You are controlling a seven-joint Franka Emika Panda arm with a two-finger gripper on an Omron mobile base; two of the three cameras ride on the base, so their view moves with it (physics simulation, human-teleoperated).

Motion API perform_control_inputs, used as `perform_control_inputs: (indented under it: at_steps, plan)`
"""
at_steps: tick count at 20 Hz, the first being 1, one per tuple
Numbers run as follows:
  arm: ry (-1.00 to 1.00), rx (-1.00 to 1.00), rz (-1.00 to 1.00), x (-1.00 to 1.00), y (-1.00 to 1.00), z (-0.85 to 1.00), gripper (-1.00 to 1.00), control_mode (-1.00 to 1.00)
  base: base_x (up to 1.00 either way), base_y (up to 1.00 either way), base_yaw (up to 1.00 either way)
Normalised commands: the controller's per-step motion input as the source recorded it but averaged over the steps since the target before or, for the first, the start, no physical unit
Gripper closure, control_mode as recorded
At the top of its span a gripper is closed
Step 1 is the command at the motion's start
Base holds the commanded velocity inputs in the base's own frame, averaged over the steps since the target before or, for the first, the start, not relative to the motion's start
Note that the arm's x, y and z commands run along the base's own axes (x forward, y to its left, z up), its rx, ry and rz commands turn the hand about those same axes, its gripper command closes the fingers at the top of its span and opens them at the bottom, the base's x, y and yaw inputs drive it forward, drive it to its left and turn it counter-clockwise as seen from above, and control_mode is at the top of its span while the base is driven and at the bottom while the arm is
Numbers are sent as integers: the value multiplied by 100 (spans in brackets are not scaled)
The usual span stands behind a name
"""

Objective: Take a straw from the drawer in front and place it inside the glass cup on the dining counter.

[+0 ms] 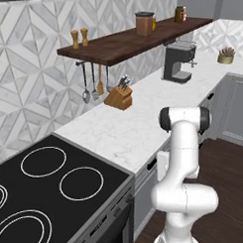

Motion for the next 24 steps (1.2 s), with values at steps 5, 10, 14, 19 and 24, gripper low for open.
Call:
perform_control_inputs:
  at_steps: [5,10,14,19,24]
  plan:
    - [0,0,0,-17,-6,-2,100,-100,0,0,0]
    - [0,0,0,-45,-31,0,100,-100,0,0,0]
    - [0,0,0,-58,-49,-5,100,-100,0,0,0]
    - [0,5,0,-84,-79,-9,100,-100,0,0,0]
    - [0,5,0,-83,-80,-7,100,-100,0,0,0]
